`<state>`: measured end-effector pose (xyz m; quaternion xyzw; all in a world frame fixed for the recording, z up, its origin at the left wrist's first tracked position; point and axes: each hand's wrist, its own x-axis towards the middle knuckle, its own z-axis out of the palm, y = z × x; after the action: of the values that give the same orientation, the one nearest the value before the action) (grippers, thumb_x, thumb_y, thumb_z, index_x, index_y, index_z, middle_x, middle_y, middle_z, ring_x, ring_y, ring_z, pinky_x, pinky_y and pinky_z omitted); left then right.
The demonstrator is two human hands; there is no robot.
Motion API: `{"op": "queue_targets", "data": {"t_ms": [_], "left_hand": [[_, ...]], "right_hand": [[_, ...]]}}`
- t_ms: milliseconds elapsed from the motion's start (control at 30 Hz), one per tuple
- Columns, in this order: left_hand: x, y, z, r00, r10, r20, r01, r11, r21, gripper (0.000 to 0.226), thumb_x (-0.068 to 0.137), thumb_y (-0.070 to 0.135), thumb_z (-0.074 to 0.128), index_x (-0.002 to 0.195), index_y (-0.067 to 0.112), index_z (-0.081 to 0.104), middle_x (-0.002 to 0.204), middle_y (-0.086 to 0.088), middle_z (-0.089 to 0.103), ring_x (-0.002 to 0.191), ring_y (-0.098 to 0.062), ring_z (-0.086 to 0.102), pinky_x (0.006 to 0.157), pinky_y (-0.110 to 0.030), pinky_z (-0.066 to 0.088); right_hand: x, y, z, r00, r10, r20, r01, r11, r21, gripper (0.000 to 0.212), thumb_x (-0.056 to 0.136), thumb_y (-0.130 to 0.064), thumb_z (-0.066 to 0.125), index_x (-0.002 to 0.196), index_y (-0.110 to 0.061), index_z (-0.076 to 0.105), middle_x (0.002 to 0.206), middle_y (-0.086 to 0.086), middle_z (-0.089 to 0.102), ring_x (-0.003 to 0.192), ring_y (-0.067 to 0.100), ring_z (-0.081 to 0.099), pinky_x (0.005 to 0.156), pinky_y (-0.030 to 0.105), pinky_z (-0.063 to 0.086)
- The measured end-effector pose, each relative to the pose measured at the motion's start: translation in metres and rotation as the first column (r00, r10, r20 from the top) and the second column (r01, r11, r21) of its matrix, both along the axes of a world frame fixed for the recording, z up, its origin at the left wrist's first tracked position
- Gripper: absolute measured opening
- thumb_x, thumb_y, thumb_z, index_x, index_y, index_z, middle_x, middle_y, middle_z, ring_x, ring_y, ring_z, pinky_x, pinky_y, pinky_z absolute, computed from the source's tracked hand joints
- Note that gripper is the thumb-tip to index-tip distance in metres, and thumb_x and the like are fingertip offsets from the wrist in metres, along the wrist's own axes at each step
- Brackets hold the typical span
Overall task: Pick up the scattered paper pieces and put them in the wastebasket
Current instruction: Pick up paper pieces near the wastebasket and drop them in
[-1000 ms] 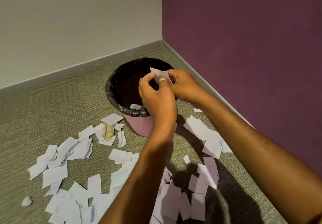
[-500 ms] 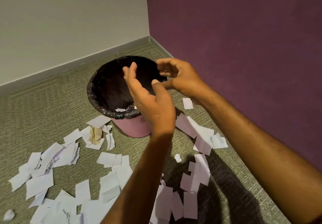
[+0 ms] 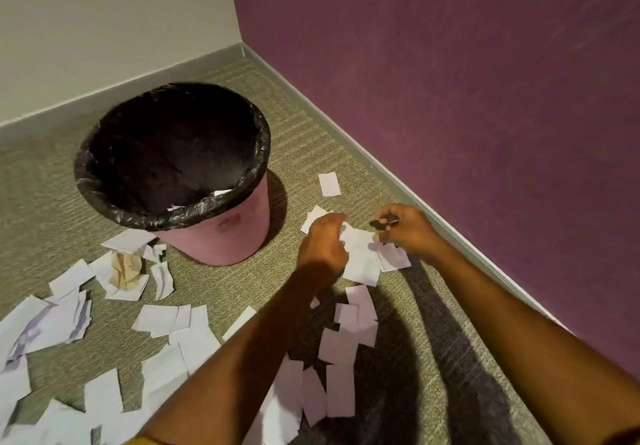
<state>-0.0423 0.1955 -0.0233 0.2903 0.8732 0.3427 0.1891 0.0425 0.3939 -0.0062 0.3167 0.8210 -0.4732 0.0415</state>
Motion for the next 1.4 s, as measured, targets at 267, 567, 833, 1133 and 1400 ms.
{"op": "queue_targets", "data": {"t_ms": [267,567,833,1133,1400], "left_hand": [[-0.019,0.023,-0.029,0.919,-0.334,-0.210,0.242,0.898,-0.367,0.088,0.087,-0.003,0.069,0.162,0.024,0.033,0.173,-0.005,0.029,0.162,-0.034,0.018,0.125,-0.056,0.033],[-0.041,0.033,-0.045,0.856,-0.438,-0.275,0.259,0.824,-0.504,0.078,0.085,0.009,0.074,0.155,0.020,0.043,0.151,-0.014,0.052,0.148,-0.035,0.040,0.119,-0.054,0.035],[-0.035,0.008,-0.034,0.855,-0.253,-0.453,0.060,0.916,-0.398,0.032,0.087,0.005,0.070,0.112,0.024,0.072,0.110,0.000,0.068,0.109,-0.025,0.064,0.092,-0.046,0.042],[-0.023,-0.018,0.002,0.916,-0.085,-0.393,0.004,0.979,-0.203,0.020,0.093,0.002,0.062,0.090,0.022,0.062,0.091,-0.002,0.078,0.089,-0.030,0.072,0.072,-0.037,0.038],[-0.016,-0.018,0.056,0.970,0.238,0.039,-0.241,0.966,0.098,0.022,0.102,0.031,0.068,0.119,0.017,0.067,0.112,-0.005,0.078,0.097,-0.026,0.071,0.075,-0.033,0.050]], "right_hand": [[0.046,0.003,-0.062,0.949,0.255,0.184,-0.311,0.847,0.431,0.049,0.078,-0.027,0.082,0.126,-0.025,0.073,0.116,0.004,0.066,0.111,0.031,0.062,0.087,0.049,0.058],[0.055,-0.011,-0.063,0.976,0.161,0.148,-0.213,0.851,0.480,0.019,0.085,-0.015,0.081,0.085,-0.021,0.063,0.100,0.003,0.058,0.098,0.026,0.055,0.071,0.038,0.047],[0.059,-0.009,-0.067,0.995,0.070,0.077,-0.098,0.878,0.469,0.032,0.073,0.002,0.082,0.095,-0.016,0.068,0.099,0.003,0.061,0.089,0.027,0.060,0.068,0.037,0.049],[0.055,-0.020,-0.056,0.969,-0.090,0.228,-0.021,0.896,0.444,0.030,0.087,-0.014,0.080,0.116,-0.017,0.078,0.104,0.008,0.073,0.086,0.025,0.064,0.069,0.033,0.050],[0.025,-0.037,0.017,0.880,-0.473,-0.056,0.453,0.867,-0.209,0.023,0.094,-0.011,0.083,0.115,-0.005,0.076,0.100,0.006,0.080,0.076,0.018,0.074,0.051,0.025,0.054]]}}
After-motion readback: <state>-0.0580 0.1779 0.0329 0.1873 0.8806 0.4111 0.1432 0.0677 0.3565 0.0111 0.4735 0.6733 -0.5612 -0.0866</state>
